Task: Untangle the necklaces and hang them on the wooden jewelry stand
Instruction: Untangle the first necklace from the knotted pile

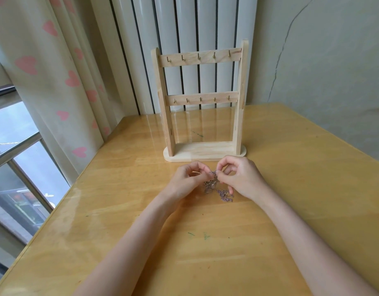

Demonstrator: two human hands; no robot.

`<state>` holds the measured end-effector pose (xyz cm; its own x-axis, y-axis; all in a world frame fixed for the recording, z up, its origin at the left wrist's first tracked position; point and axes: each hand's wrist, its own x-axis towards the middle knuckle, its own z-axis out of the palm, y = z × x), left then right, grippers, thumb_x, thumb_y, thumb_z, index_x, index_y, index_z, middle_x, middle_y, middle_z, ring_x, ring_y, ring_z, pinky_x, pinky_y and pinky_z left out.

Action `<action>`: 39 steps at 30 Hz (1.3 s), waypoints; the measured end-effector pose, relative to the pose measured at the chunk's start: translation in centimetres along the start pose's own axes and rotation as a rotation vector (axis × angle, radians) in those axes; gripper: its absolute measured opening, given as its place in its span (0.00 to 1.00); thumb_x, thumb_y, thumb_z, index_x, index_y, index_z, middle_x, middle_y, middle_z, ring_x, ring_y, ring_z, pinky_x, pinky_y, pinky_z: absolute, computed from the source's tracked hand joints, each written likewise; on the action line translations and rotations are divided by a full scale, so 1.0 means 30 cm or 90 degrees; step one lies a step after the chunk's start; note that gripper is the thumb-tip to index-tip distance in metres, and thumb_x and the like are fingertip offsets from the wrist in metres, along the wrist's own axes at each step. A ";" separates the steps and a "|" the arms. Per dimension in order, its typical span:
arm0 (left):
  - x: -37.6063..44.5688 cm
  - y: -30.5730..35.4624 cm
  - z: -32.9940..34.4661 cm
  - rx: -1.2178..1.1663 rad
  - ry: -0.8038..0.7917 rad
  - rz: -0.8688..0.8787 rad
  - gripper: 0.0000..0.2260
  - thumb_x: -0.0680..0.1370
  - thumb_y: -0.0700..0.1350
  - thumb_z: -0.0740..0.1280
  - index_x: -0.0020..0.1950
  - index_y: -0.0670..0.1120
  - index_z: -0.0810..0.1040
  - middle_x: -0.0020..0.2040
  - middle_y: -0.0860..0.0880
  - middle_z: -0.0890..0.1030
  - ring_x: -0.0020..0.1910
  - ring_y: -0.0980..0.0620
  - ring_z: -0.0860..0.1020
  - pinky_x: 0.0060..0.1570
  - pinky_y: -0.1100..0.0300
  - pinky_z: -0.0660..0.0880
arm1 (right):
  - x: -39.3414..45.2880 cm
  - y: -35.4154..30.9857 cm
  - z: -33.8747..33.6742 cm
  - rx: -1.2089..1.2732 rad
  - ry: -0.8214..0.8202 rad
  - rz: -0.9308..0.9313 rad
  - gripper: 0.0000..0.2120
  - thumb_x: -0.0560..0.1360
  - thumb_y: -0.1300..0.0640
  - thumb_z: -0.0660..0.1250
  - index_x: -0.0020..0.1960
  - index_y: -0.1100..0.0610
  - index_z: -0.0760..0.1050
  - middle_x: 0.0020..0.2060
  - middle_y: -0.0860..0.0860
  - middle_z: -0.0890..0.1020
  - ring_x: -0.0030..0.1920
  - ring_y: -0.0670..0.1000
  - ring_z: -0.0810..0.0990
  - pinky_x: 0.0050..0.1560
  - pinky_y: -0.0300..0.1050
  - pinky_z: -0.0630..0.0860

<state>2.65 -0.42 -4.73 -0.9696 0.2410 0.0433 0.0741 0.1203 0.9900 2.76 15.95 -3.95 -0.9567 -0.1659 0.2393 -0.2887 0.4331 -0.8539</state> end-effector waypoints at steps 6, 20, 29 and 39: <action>0.002 0.008 0.007 -0.123 0.038 -0.004 0.07 0.75 0.37 0.66 0.39 0.46 0.76 0.33 0.55 0.77 0.33 0.60 0.74 0.37 0.70 0.71 | 0.008 0.000 0.003 0.082 0.035 0.020 0.09 0.71 0.66 0.67 0.35 0.57 0.73 0.36 0.55 0.81 0.22 0.49 0.76 0.34 0.43 0.72; 0.002 -0.013 0.014 -0.004 0.053 0.024 0.03 0.74 0.36 0.69 0.42 0.44 0.78 0.38 0.49 0.78 0.37 0.54 0.76 0.44 0.60 0.75 | 0.009 0.014 0.009 0.143 -0.040 0.067 0.04 0.71 0.66 0.70 0.38 0.60 0.78 0.29 0.56 0.80 0.24 0.51 0.74 0.25 0.40 0.71; 0.017 -0.014 0.037 0.246 0.038 0.137 0.10 0.73 0.36 0.67 0.37 0.50 0.75 0.34 0.53 0.77 0.33 0.58 0.75 0.39 0.64 0.73 | 0.005 0.015 0.023 0.139 -0.032 0.119 0.08 0.72 0.64 0.63 0.34 0.60 0.72 0.36 0.57 0.70 0.28 0.48 0.64 0.31 0.41 0.63; 0.004 0.011 0.032 0.035 0.011 0.052 0.10 0.75 0.34 0.64 0.37 0.46 0.73 0.30 0.54 0.76 0.31 0.57 0.74 0.38 0.63 0.75 | 0.015 0.018 0.014 0.338 -0.128 0.125 0.13 0.75 0.62 0.62 0.32 0.57 0.72 0.29 0.50 0.71 0.33 0.50 0.68 0.30 0.40 0.62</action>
<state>2.79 0.58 -4.53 -0.9636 0.2356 0.1262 0.1652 0.1539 0.9742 2.18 15.76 -4.50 -0.9492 -0.3146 0.0056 0.0011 -0.0210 -0.9998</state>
